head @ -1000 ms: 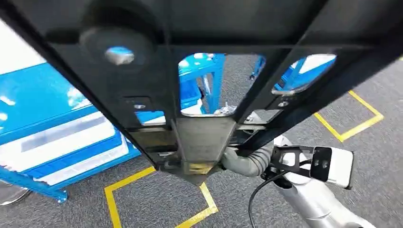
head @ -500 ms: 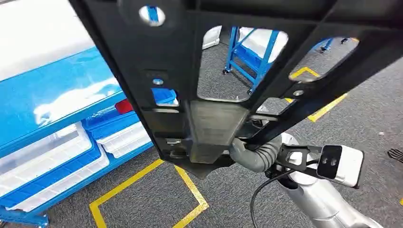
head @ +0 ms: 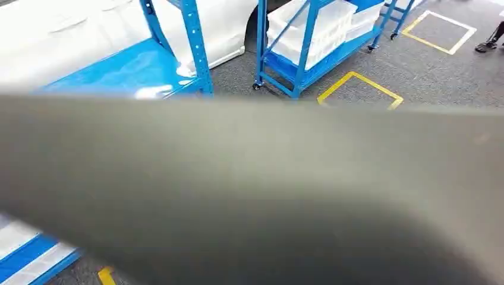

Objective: Take the parts from the cabinet and place them on the table.

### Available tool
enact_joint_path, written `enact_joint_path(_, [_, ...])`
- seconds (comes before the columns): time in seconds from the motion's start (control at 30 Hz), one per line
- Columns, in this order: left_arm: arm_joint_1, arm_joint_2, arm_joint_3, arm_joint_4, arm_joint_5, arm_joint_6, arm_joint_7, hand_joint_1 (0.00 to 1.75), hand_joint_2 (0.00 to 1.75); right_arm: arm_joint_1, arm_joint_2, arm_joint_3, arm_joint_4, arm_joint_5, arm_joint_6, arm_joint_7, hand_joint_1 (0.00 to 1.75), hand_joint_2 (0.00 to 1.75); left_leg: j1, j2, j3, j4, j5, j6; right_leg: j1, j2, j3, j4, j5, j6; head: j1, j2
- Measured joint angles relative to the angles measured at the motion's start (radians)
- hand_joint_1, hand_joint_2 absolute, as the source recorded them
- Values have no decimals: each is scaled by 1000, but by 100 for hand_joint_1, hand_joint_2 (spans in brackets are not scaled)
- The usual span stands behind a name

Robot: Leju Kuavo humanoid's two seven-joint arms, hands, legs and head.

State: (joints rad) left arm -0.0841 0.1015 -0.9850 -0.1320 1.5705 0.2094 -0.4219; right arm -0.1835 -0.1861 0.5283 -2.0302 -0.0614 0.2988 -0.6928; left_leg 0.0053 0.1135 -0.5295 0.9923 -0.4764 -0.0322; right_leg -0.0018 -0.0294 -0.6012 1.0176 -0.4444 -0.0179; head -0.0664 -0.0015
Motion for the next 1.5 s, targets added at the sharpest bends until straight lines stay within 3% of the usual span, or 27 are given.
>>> enact_joint_path(0.03, [-1, 1, 0, 0, 0, -2, 0, 0, 175, 19, 3, -14, -6, 0, 21, 0, 175, 175, 5, -12, -1, 7, -11, -7, -7, 10, 5, -6, 5, -7, 0, 0])
enact_joint_path(0.1, [3, 2, 0, 2, 0, -2, 3, 0, 175, 37, 14, -43, -12, 1, 53, -2, 175, 175, 8, -82, -41, 110, -84, -11, -7, 28, 3, -8, 9, -16, -2, 1])
enact_joint_path(0.17, [11, 7, 0, 3, 0, -2, 17, 0, 175, 49, 28, -69, -10, 5, 80, -2, 175, 175, 8, -103, -121, 286, -159, -14, -3, 56, -1, -7, 12, -20, -2, 1])
enact_joint_path(0.2, [14, 8, 0, 3, -1, -2, 27, 0, 175, 48, 33, -76, -7, 7, 84, -2, 175, 175, 7, -105, -143, 329, -164, -13, -1, 71, -2, -7, 13, -22, -2, 1])
enact_joint_path(0.23, [15, 11, -1, 3, -3, 0, 42, 0, 175, 46, 40, -83, -1, 9, 84, -2, 175, 175, 7, -105, -141, 321, -145, -9, 1, 84, -2, -6, 14, -23, -2, 1])
enact_joint_path(0.3, [13, 16, -4, 3, -5, 5, 64, 0, 175, 40, 49, -97, 11, 8, 80, -2, 175, 175, 5, -115, -76, 177, -56, 3, 4, 112, -1, -3, 15, -21, -2, 1])
enact_joint_path(0.33, [12, 21, -7, 3, -6, 8, 70, 0, 175, 39, 52, -103, 16, 7, 79, -2, 175, 175, 4, -149, -31, 81, -10, 12, 5, 124, 0, -2, 16, -20, -2, 1])
enact_joint_path(0.37, [13, 31, -9, 5, -6, 12, 71, 0, 175, 40, 56, -108, 19, 8, 81, -2, 175, 175, 6, -219, -6, 21, -5, 26, 3, 132, -2, -1, 18, -16, 1, 1])
enact_joint_path(0.5, [14, 38, -9, 5, 0, 23, 71, 0, 175, 65, 77, -112, 16, 39, 86, -2, 175, 175, -3, -184, 6, -4, 0, 31, -8, 183, -16, -9, 34, 13, 2, 1])
enact_joint_path(0.53, [14, 37, -9, 5, 0, 23, 69, 0, 175, 69, 79, -112, 12, 42, 84, -2, 175, 175, 11, -168, 12, -25, 13, 36, -3, 168, -16, -4, 31, 14, 4, 1])
enact_joint_path(0.57, [13, 37, -9, 5, 0, 21, 67, 0, 175, 70, 80, -112, 9, 43, 81, -3, 175, 175, 7, -152, 16, -34, 17, 40, 2, 104, -26, 18, 11, 17, 5, 1])
enact_joint_path(0.6, [15, 37, -9, 5, 0, 19, 66, 0, 175, 70, 84, -112, 8, 44, 80, -3, 175, 175, 5, -137, 16, -34, 18, 43, 1, 64, -55, 76, -32, 21, 9, 1])
enact_joint_path(0.67, [20, 37, -10, 5, 0, 19, 66, 0, 175, 76, 88, -111, 8, 45, 80, -3, 175, 175, 2, -106, 15, -33, 16, 45, -7, 42, -124, 224, -104, 31, 9, 1])
enact_joint_path(0.73, [21, 34, -10, 5, 0, 16, 66, 0, 175, 82, 88, -111, 8, 44, 85, -2, 175, 175, 2, -73, 12, -29, 14, 43, -14, 38, -148, 285, -111, 41, 10, 1])
enact_joint_path(0.8, [19, 29, -11, 5, 0, 11, 65, 0, 175, 84, 88, -111, 3, 42, 98, -2, 175, 175, 3, -47, 12, -24, 8, 38, -20, 24, -77, 164, -46, 45, 10, 1])
enact_joint_path(0.83, [17, 26, -12, 5, 0, 6, 64, 0, 175, 84, 88, -111, -2, 42, 99, -2, 175, 175, 3, -36, 13, -19, 4, 34, -21, 1, -19, 65, -9, 44, 10, 1])
enact_joint_path(0.87, [16, 24, -13, 5, -2, 3, 62, 0, 175, 81, 88, -111, -7, 44, 97, -2, 175, 175, 1, -27, 14, -13, -2, 28, -17, -41, 15, -5, -13, 37, 10, 1])
enact_joint_path(1.0, [7, 15, -22, 5, -11, 1, 66, 0, 175, 58, 80, -111, -11, 35, 74, -2, 175, 175, -2, 6, 19, -12, -8, 5, -3, -5, 7, 2, -9, 11, 9, 1])
enact_joint_path(1.03, [5, 13, -24, 5, -10, -1, 62, 0, 175, 42, 72, -112, -9, 17, 75, -2, 175, 175, -1, 10, 20, -9, -12, -2, -11, 7, 9, -7, -2, 1, 9, 1])
enact_joint_path(1.1, [5, 12, -24, 5, -8, -10, 47, 0, 175, -12, 58, -116, 3, -28, 82, -2, 175, 175, 9, -79, -10, 64, -70, -8, -13, 25, 7, -12, 5, -10, 8, 1])
enact_joint_path(1.17, [8, 13, -27, 5, -7, -20, 45, 0, 175, -77, 40, -116, 33, -76, 75, 1, 175, 175, 10, -104, -88, 232, -147, -12, -10, 49, 4, -11, 8, -15, 8, 1])
enact_joint_path(1.23, [7, 13, -33, 5, -9, -23, 51, 0, 175, -147, 17, -116, 57, -131, 52, 36, 175, 175, 11, -107, -142, 332, -162, -11, -7, 77, 2, -10, 10, -15, 9, 1])
enact_joint_path(1.27, [5, 12, -37, 5, -10, -28, 58, 0, 175, -189, 8, -112, 61, -165, 34, 78, 175, 175, 11, -107, -131, 299, -127, -9, -7, 91, 2, -7, 11, -14, 8, 1])
enact_joint_path(1.33, [-2, 13, -42, 5, -10, -30, 60, 0, 175, -262, -4, -102, 67, -210, 1, 114, 175, 175, 12, -122, -58, 132, -30, -2, -7, 117, 3, -1, 10, -12, 8, 1])
enact_joint_path(1.37, [-4, 14, -42, 5, -9, -30, 61, 0, 175, -289, -10, -99, 68, -230, -13, 118, 175, 175, 14, -166, -19, 36, 8, 3, -8, 126, 3, 1, 9, -8, 8, 1])
enact_joint_path(1.4, [-5, 15, -42, 5, -8, -30, 62, 0, 175, -311, -16, -93, 69, -242, -21, 117, 175, 175, 17, -213, -12, 18, -3, 6, -3, 135, -5, 6, 12, 1, 11, 1])
enact_joint_path(1.5, [-6, 14, -42, 5, -2, -25, 64, 0, 175, -340, -36, -78, 71, -261, -33, 115, 175, 175, 8, -185, -14, 15, -1, 14, -18, 167, -18, -4, 25, 24, 11, 1])
